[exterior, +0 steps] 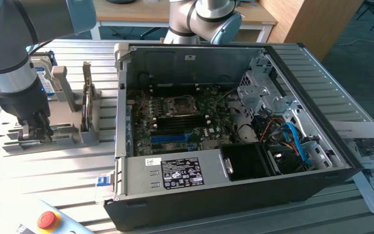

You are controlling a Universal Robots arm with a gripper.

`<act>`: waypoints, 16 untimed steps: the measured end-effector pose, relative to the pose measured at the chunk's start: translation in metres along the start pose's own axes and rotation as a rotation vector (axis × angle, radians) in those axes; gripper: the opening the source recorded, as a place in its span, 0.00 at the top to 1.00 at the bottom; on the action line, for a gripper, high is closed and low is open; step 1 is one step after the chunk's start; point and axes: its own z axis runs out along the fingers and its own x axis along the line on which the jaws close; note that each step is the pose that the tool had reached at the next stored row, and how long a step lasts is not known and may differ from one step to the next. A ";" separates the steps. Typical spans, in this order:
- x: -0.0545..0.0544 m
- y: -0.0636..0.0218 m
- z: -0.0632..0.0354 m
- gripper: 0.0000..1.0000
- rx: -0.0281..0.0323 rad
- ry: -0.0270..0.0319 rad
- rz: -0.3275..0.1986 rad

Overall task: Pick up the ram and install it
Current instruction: 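Pick up the ram and move it above insertion slot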

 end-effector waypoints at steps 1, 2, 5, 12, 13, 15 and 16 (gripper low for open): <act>0.000 0.0000 -0.0001 0.75 -0.0001 0.0001 0.000; 0.000 0.0000 -0.0001 0.75 -0.0002 0.0002 0.000; 0.000 0.0000 -0.0001 0.75 -0.0002 0.0002 0.000; 0.000 0.0000 -0.0001 0.75 -0.0002 0.0001 0.000; 0.000 0.0000 -0.0001 0.75 -0.0002 0.0001 0.000; 0.000 0.0000 -0.0001 0.75 -0.0002 0.0001 0.000; 0.000 0.0000 -0.0001 0.75 -0.0002 0.0001 0.000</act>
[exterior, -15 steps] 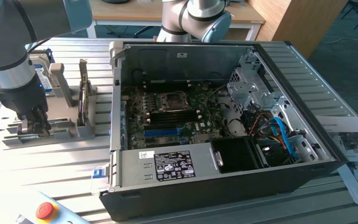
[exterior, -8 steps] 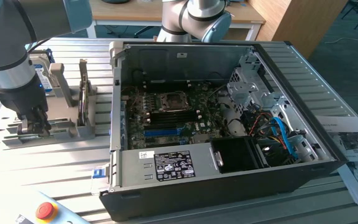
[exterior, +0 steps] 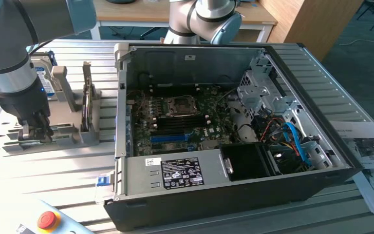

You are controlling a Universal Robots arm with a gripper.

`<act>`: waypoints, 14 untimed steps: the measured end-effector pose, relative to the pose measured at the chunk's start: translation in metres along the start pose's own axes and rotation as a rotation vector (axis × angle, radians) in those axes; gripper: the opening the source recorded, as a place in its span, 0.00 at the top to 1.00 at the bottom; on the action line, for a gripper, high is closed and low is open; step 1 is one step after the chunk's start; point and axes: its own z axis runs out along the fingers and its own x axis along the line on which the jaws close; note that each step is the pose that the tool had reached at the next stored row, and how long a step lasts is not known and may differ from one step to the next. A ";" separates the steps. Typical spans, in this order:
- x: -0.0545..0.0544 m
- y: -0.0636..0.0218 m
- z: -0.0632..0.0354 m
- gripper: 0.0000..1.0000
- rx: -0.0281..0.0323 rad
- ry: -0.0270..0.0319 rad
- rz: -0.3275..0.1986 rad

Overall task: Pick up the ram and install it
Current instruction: 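Pick up the ram and move it above insertion slot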

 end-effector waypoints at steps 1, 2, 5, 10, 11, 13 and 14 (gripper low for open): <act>0.000 0.0000 0.0000 0.75 0.0000 0.0000 0.000; 0.000 0.0000 0.0000 0.75 0.0000 0.0000 0.000; 0.000 0.0000 0.0000 0.75 0.0000 0.0000 0.000; 0.000 0.0000 0.0000 0.75 0.0000 0.0000 0.000; -0.001 0.0000 0.0000 0.75 0.0001 0.0000 0.000; -0.001 0.0000 0.0000 0.75 0.0000 0.0000 0.000; -0.001 0.0000 0.0000 0.75 0.0000 0.0000 0.000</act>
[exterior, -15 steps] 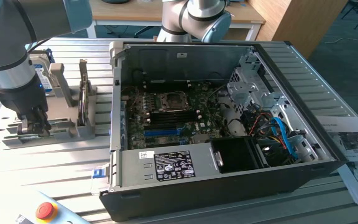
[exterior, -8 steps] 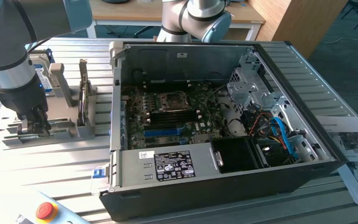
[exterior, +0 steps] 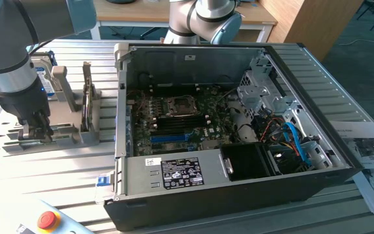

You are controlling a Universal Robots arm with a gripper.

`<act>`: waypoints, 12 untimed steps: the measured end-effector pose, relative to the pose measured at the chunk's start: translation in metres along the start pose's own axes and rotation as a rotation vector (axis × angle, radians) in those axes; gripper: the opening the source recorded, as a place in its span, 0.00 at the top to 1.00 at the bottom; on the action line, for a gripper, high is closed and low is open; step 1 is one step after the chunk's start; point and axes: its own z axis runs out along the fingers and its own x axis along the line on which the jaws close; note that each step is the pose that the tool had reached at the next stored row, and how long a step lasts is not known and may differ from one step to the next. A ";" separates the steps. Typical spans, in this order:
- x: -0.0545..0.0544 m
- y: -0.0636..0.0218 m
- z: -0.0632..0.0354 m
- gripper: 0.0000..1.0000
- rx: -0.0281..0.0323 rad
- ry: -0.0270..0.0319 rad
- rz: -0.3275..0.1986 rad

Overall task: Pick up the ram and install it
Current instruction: 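Pick up the ram and move it above insertion slot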

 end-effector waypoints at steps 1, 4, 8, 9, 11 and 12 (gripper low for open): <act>0.000 0.0000 0.0001 0.75 0.0001 -0.0001 0.000; 0.000 0.0000 0.0001 0.75 0.0000 0.0001 0.000; 0.000 0.0000 0.0001 0.75 0.0000 0.0000 0.000; 0.000 0.0000 0.0001 0.75 0.0000 0.0000 0.000; 0.000 0.0000 0.0001 0.75 0.0001 0.0000 0.000; 0.000 0.0000 0.0001 0.75 0.0001 0.0000 0.000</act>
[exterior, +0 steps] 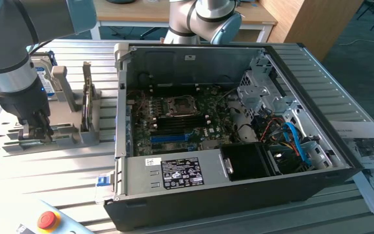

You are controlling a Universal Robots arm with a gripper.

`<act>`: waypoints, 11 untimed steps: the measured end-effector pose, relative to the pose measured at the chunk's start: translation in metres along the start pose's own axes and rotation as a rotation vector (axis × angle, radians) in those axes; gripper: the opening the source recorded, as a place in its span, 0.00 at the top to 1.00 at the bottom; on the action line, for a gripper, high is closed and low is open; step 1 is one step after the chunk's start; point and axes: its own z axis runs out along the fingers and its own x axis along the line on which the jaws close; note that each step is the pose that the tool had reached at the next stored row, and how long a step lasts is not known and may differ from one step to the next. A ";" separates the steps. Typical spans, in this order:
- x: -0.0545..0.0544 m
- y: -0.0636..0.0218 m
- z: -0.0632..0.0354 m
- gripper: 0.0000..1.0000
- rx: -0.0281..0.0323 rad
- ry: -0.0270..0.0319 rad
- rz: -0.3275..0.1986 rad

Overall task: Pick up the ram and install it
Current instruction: 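Pick up the ram and move it above insertion slot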

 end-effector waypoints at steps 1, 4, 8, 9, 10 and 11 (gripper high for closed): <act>0.000 0.0000 0.0000 0.75 0.0000 0.0000 0.000; 0.000 0.0000 0.0000 0.75 -0.0001 0.0001 0.000; 0.000 0.0000 0.0003 0.75 0.0000 0.0001 0.000; 0.000 0.0000 0.0003 0.75 -0.0001 0.0001 0.000; 0.000 0.0000 0.0003 0.75 -0.0001 0.0001 0.000; 0.000 0.0000 0.0003 0.75 -0.0001 0.0001 0.000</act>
